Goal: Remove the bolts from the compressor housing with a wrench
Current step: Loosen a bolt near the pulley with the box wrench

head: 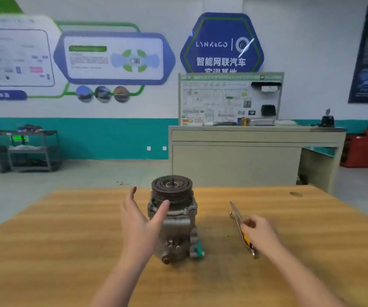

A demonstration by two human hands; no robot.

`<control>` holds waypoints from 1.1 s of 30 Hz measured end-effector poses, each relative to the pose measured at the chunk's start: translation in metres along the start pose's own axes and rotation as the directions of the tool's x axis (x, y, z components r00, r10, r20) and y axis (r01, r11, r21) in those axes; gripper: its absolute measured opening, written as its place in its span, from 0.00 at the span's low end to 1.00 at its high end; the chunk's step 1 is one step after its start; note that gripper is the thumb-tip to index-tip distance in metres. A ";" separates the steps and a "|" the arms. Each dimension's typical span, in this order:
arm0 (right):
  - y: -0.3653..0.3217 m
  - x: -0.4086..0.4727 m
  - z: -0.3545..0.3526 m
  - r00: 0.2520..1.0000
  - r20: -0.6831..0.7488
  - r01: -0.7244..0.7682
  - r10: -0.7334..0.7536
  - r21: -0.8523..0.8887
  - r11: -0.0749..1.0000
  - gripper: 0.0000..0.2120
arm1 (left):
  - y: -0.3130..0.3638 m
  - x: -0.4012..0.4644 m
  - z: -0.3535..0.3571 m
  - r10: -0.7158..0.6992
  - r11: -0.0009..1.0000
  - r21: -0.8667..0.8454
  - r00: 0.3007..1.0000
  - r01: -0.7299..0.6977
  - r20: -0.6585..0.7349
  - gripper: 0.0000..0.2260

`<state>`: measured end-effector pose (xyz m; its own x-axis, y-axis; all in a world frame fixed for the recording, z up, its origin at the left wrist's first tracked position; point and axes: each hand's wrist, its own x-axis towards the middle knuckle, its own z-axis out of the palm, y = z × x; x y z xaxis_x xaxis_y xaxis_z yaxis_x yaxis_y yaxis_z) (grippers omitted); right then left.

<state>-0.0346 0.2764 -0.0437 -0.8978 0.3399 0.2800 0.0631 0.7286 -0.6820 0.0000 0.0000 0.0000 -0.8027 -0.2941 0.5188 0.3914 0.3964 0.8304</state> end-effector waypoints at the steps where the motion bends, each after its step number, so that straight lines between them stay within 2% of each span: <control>1: 0.001 0.012 0.010 1.000 0.015 0.002 0.000 -0.114 0.994 0.01 | -0.003 0.009 0.005 -0.016 1.000 -0.011 1.000 0.016 -0.006 0.43; 4: 0.004 0.045 0.035 0.988 0.083 -0.091 0.127 -0.348 0.933 0.17 | -0.015 0.037 0.017 -0.014 0.996 -0.092 0.997 0.021 0.078 0.44; 6: 0.010 0.061 0.046 0.978 0.103 -0.132 0.183 -0.373 0.919 0.20 | -0.025 0.048 0.026 -0.019 0.986 -0.162 0.984 0.048 0.179 0.43; 9: 0.029 0.070 0.056 0.976 0.097 -0.142 0.193 -0.381 0.914 0.18 | -0.039 0.050 0.038 0.018 0.979 -0.205 0.980 0.023 0.198 0.46; 13: 0.032 0.077 0.063 0.973 0.063 -0.179 0.223 -0.402 0.898 0.15 | -0.055 0.051 0.042 0.001 0.929 -0.364 0.982 0.069 0.187 0.37; 18: 0.027 0.076 0.071 0.971 0.020 -0.187 0.237 -0.554 0.811 0.12 | -0.063 0.049 0.037 0.052 0.936 -0.351 0.980 0.019 0.192 0.34; 20: 0.021 0.076 0.071 0.973 0.004 -0.177 0.232 -0.633 0.754 0.14 | -0.063 0.047 0.038 0.066 0.938 -0.346 0.980 0.003 0.189 0.32; 22: 0.014 0.075 0.070 0.977 -0.006 -0.166 0.214 -0.652 0.740 0.17 | -0.063 0.044 0.039 0.084 0.936 -0.350 0.981 -0.017 0.177 0.30; 24: 0.006 0.072 0.063 0.990 -0.052 -0.137 0.129 -0.525 0.840 0.16 | -0.064 0.042 0.040 0.098 0.933 -0.358 0.983 -0.035 0.157 0.28; 26: -0.004 0.064 0.050 0.992 -0.123 0.002 -0.019 -0.136 0.991 0.11 | -0.065 0.042 0.040 0.108 0.934 -0.354 0.982 -0.047 0.154 0.27; 27: -0.013 0.056 0.043 0.990 -0.127 0.080 -0.067 0.099 0.992 0.11 | -0.067 0.043 0.040 0.115 0.933 -0.354 0.982 -0.055 0.150 0.27; 28: -0.024 0.046 0.035 0.986 -0.114 0.148 -0.122 0.259 0.954 0.13 | -0.069 0.044 0.040 0.119 0.933 -0.356 0.983 -0.061 0.142 0.28; 31: -0.048 0.019 0.025 0.960 -0.074 0.277 -0.270 0.373 0.885 0.17 | -0.071 0.042 0.041 0.138 0.940 -0.322 0.988 -0.109 0.068 0.33; 32: -0.055 0.012 0.025 0.964 -0.043 0.251 -0.261 0.461 0.851 0.17 | -0.069 0.040 0.041 0.201 0.945 -0.267 0.979 -0.189 0.017 0.32; 33: -0.059 0.008 0.026 0.974 0.000 0.181 -0.229 0.612 0.770 0.15 | -0.066 0.038 0.040 0.299 0.932 -0.202 0.953 -0.300 -0.035 0.30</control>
<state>-0.0567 0.2205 -0.0188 -0.8885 0.1643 0.4284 -0.3803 0.2587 -0.8880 -0.0746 -0.0023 -0.0430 -0.6322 -0.1925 0.7505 0.6967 0.2826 0.6594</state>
